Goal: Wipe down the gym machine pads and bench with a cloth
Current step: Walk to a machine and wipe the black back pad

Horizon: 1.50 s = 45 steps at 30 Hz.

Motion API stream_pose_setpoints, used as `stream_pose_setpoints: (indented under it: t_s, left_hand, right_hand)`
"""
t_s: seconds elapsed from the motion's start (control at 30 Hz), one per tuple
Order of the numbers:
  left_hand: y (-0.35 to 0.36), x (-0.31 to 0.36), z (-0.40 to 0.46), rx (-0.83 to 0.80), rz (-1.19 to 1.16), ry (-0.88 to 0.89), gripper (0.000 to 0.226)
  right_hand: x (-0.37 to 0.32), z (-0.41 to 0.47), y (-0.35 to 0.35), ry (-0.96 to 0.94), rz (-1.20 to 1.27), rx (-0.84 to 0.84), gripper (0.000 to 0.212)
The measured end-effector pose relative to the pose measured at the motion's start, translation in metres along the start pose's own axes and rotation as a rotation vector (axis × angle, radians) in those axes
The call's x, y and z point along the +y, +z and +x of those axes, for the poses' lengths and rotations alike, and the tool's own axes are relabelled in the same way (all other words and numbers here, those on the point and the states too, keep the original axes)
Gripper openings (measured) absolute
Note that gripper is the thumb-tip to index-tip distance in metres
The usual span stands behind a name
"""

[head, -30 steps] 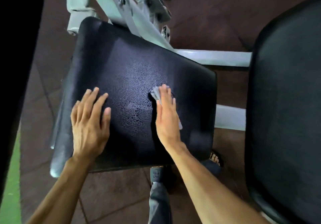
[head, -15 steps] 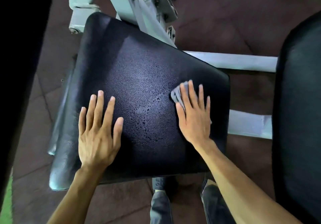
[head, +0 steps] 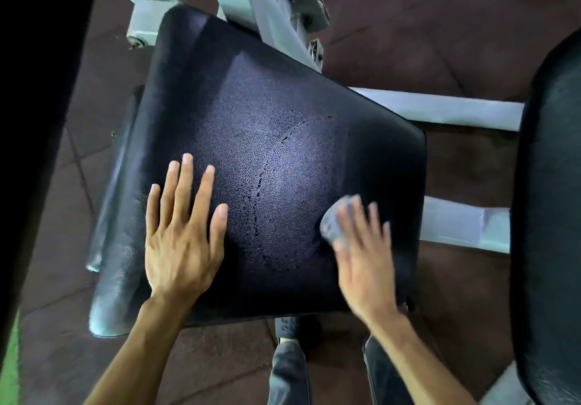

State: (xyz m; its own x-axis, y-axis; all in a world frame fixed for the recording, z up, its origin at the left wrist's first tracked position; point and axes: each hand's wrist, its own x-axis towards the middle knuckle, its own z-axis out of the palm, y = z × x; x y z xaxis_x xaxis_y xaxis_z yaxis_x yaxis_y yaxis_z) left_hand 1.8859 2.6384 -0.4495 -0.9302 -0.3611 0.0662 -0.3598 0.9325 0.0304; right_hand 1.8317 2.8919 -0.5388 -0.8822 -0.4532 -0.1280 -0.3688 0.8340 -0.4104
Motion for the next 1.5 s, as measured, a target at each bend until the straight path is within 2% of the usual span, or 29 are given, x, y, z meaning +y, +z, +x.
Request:
stream_pose_setpoints:
  t_s: [0.1,0.17,0.27,0.37,0.43,0.5,0.57,0.63,0.7,0.77,0.83,0.9,1.0,1.1,1.17,1.23,1.37,1.43,1.5]
  left_hand:
    - [0.001,-0.002,-0.001,-0.003,0.013,0.004,0.057]
    - [0.001,-0.002,-0.001,0.006,0.02,0.001,0.057]
    - [0.002,0.0,0.001,0.006,0.008,-0.016,0.055]
    - [0.0,-0.003,0.001,0.016,-0.046,-0.026,0.057]
    - [-0.001,-0.006,0.0,0.021,-0.076,-0.015,0.059]
    - [-0.001,-0.005,0.0,0.022,-0.086,-0.011,0.06]
    - [0.0,-0.005,0.0,0.024,-0.086,-0.012,0.06]
    - [0.0,-0.005,0.0,0.024,-0.082,-0.013,0.06]
    - [0.0,-0.005,0.0,0.022,-0.076,-0.014,0.061]
    - [0.001,-0.004,0.001,0.028,-0.076,-0.018,0.061]
    - [0.002,-0.002,0.002,0.035,-0.089,-0.028,0.061]
    - [0.002,-0.003,0.002,0.057,-0.127,-0.045,0.06]
    - [-0.001,-0.004,0.001,0.1,-0.208,-0.09,0.058]
    - [-0.003,-0.005,0.001,0.111,-0.228,-0.1,0.059]
    - [-0.002,-0.005,0.001,0.107,-0.224,-0.098,0.059]
    - [-0.002,-0.005,0.0,0.105,-0.239,-0.093,0.059]
    - [0.0,-0.004,0.001,0.104,-0.256,-0.08,0.059]
    - [0.001,-0.004,0.0,0.123,-0.28,-0.091,0.06]
    - [0.001,-0.003,0.0,0.154,-0.338,-0.104,0.059]
  right_hand:
    - [0.001,0.091,-0.016,0.378,0.07,0.13,0.057]
    - [-0.018,0.151,-0.025,0.39,0.124,0.169,0.061]
    - [-0.077,0.174,-0.024,0.111,0.087,0.172,0.058]
    - [-0.116,0.095,-0.013,-0.231,0.052,0.075,0.052]
    - [-0.096,0.02,-0.006,-0.394,0.029,-0.034,0.052]
    - [-0.048,-0.027,0.001,-0.471,-0.03,-0.068,0.053]
    - [-0.006,-0.026,0.001,-0.364,-0.055,-0.08,0.053]
    - [0.007,0.016,-0.007,-0.121,-0.006,-0.05,0.054]
    - [-0.004,0.08,-0.018,0.093,0.031,0.054,0.056]
    - [-0.029,0.148,-0.027,0.162,0.055,0.122,0.057]
    - [-0.066,0.194,-0.032,0.1,0.064,0.143,0.055]
    - [-0.103,0.196,-0.03,-0.06,0.052,0.154,0.053]
    - [-0.129,0.119,-0.022,-0.426,0.038,0.073,0.054]
    - [-0.092,0.022,-0.01,-0.59,-0.022,-0.06,0.059]
    - [-0.05,-0.005,-0.004,-0.53,-0.074,-0.071,0.06]
    - [-0.021,0.007,-0.007,-0.368,-0.079,-0.087,0.056]
    - [-0.035,0.12,-0.026,0.015,0.059,0.095,0.055]
    - [-0.065,0.192,-0.034,0.034,0.066,0.115,0.055]
    - [-0.103,0.233,-0.037,-0.081,0.03,0.105,0.057]
